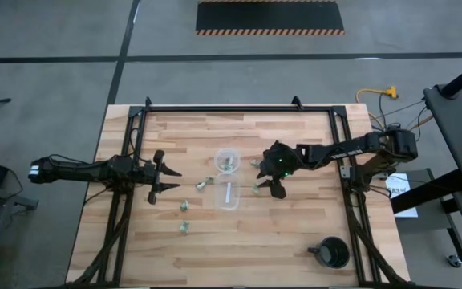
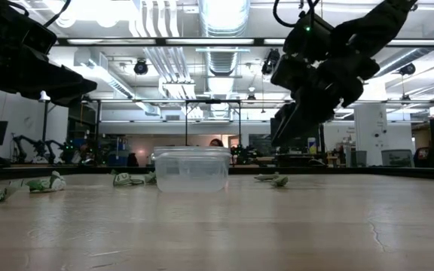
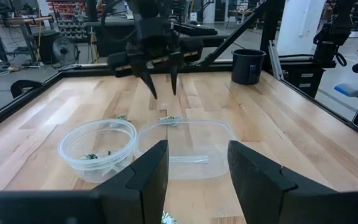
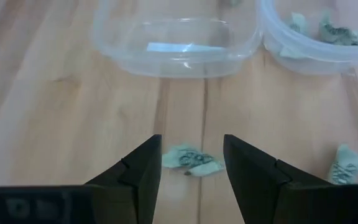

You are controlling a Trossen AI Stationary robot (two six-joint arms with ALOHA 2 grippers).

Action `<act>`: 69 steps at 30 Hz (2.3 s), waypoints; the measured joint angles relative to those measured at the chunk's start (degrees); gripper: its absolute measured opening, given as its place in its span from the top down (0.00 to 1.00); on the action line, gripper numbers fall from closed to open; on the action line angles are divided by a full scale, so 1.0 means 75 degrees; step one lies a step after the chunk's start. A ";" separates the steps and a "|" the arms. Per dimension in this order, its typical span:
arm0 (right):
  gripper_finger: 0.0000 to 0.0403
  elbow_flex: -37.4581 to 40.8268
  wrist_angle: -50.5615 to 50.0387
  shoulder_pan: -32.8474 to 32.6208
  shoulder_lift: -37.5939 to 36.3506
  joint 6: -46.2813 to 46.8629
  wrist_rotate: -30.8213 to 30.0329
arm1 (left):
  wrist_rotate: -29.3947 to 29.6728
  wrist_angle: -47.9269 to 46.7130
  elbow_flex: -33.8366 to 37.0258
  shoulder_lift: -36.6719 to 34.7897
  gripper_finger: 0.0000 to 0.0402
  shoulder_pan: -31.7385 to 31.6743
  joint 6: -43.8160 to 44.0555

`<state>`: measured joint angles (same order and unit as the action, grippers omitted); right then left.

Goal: Pick and place items into bin
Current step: Put the stevia packet into the circular transparent bin

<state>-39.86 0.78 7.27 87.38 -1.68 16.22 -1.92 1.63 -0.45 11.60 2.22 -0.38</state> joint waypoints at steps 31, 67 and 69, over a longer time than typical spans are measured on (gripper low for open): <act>0.60 -0.0738 0.0034 -0.0050 0.2082 -0.0150 0.0156 | -0.0001 0.0003 -0.0002 0.0000 0.63 0.0003 0.0000; 0.66 -0.0737 -0.1115 -0.0606 0.0846 -0.1064 0.0009 | -0.0001 0.0000 -0.0001 0.0000 0.63 0.0001 -0.0003; 0.66 -0.0737 -0.1104 -0.0603 0.0967 -0.1165 -0.0223 | -0.0001 -0.0002 -0.0002 0.0000 0.63 0.0001 -0.0001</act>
<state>-45.39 -7.51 2.74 94.64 -10.42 14.55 -1.93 1.61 -0.46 11.60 2.23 -0.39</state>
